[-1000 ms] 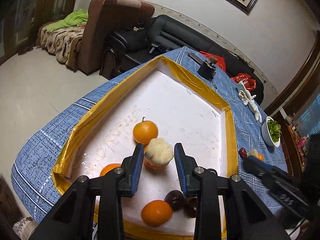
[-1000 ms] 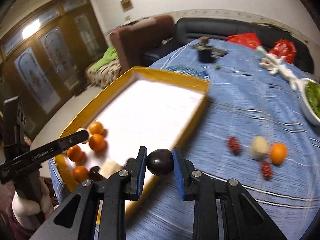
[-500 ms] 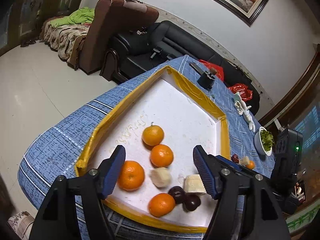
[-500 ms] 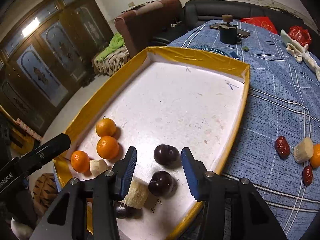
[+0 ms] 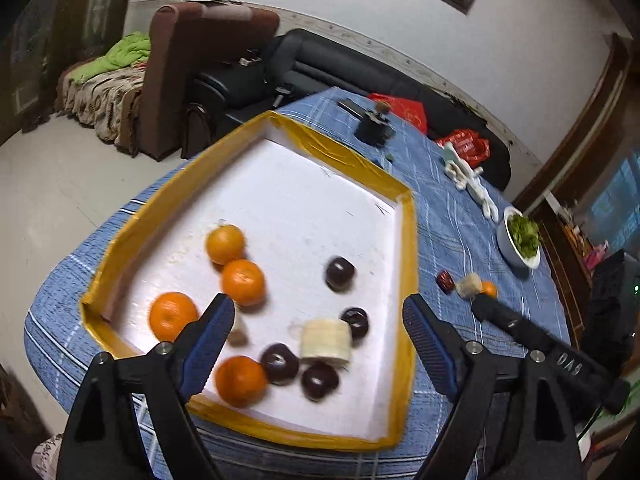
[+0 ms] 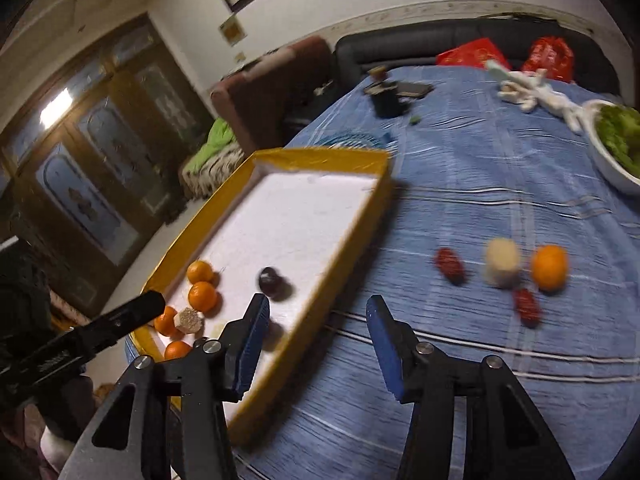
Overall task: Organize fruits
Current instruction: 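Grasp a red date with the left tool while the right tool grasps another red date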
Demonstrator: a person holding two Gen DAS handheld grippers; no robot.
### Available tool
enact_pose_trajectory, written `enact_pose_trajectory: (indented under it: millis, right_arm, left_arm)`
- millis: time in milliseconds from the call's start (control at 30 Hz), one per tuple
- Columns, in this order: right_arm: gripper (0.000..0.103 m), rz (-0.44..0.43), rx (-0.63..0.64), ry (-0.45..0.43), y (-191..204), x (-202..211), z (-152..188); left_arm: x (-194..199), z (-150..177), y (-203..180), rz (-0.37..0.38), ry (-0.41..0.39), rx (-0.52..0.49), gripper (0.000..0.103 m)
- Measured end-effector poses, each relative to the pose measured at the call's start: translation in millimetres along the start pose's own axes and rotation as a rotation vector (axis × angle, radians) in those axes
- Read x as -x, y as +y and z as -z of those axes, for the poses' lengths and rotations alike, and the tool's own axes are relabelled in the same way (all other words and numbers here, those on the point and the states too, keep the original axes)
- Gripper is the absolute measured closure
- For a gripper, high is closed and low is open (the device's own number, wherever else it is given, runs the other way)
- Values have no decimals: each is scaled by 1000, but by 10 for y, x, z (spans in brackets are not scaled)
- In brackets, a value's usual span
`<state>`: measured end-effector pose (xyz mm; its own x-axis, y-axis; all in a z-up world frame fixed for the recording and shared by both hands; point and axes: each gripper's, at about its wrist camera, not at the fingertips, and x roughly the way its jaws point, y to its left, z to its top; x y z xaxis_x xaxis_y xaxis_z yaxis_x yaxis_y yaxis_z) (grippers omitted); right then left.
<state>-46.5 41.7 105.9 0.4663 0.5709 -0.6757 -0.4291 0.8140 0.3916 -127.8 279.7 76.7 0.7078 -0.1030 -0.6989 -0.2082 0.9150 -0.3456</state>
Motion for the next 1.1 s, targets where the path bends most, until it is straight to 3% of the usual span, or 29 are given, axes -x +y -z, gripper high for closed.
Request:
enact_pose_trajectory:
  millis: [233,367,567,867,933,1000,1100]
  right_arm:
    - [42,150,-125,-53,-843,431,109]
    - [43,194,-207,-58,-1217,532,125]
    - [43,215,-156,28,-1204,217,110]
    - [43,278,-39,68,-1045,-230,-11]
    - [55,293,-7,63,-1006,-268,-14]
    - [74,314,27,57,-972,-284,2]
    - [77,286,24,43,-988,-239,19]
  left_arm:
    - [-1,84,-259,20,20,-60,17]
    - [-116,149,-428,34,58,-86,17]
    - [-222,279,-733,62,104,-159,17]
    - [-235,272,-934,40,60,-237,17]
    - [-311,270,-1008,36,74,-254,17]
    - [-378,269,-1079,36,85,-267,17]
    - [-523,255,-1228,32,98,-300,17]
